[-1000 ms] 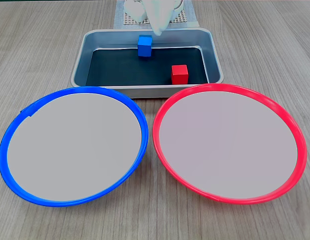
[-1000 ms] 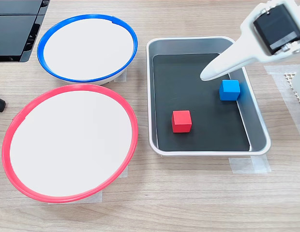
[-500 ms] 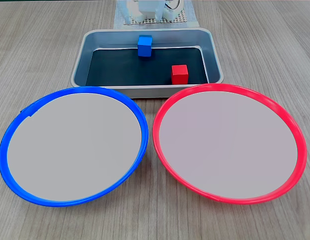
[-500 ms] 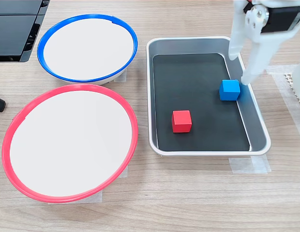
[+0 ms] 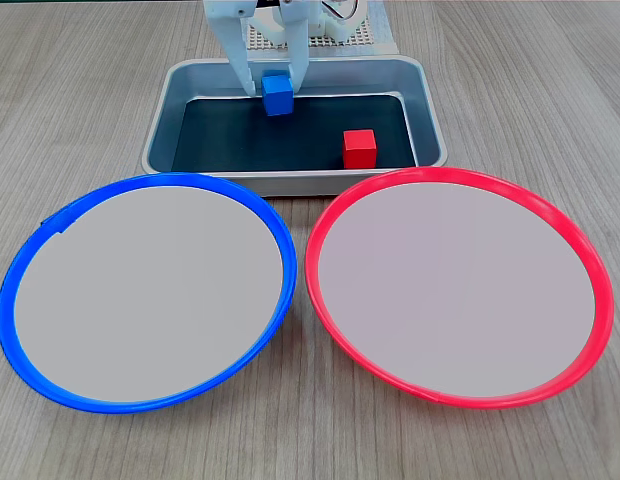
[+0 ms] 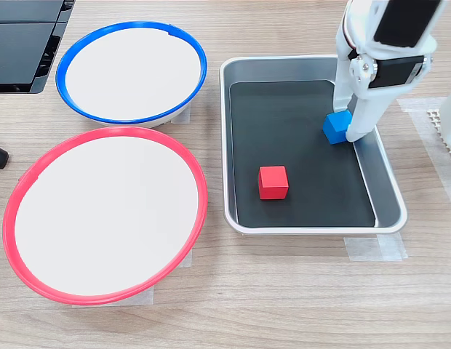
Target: Move two blocks tray to matching dishes
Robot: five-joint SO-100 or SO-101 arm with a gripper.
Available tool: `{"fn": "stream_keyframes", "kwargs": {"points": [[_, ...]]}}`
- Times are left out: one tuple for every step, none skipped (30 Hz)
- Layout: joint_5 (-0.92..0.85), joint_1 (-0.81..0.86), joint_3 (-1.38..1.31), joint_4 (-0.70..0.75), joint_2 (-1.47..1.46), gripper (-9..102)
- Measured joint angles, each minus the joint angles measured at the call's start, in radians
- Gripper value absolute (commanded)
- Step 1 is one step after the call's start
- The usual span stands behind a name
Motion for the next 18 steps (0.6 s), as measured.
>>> {"fn": "stream_keyframes", "kwargs": {"points": [[0.009, -0.006, 0.000, -0.006, 0.000, 1], [0.023, -0.015, 0.000, -0.008, -0.002, 0], [0.040, -0.029, -0.005, -0.011, 0.000, 0], [0.055, -0.037, -0.012, -0.014, -0.002, 0], [0.081, -0.041, -0.031, -0.014, -0.002, 0], [0.109, -0.052, -0.055, -0.018, -0.002, 0], [0.143, -0.071, -0.094, -0.017, -0.012, 0], [0.184, -0.089, -0.137, -0.028, -0.025, 0], [0.233, -0.104, -0.195, -0.040, -0.049, 0], [0.301, -0.115, -0.267, -0.067, -0.083, 0], [0.350, -0.121, -0.327, -0.078, -0.115, 0], [0.407, -0.121, -0.414, -0.100, -0.169, 0], [0.460, -0.123, -0.488, -0.118, -0.219, 0], [0.489, -0.123, -0.565, -0.132, -0.279, 0], [0.537, -0.123, -0.638, -0.161, -0.344, 0], [0.565, -0.123, -0.744, -0.181, -0.442, 0], [0.589, -0.121, -0.787, -0.192, -0.486, 0], [0.583, -0.117, -0.807, -0.202, -0.515, 0]]}}
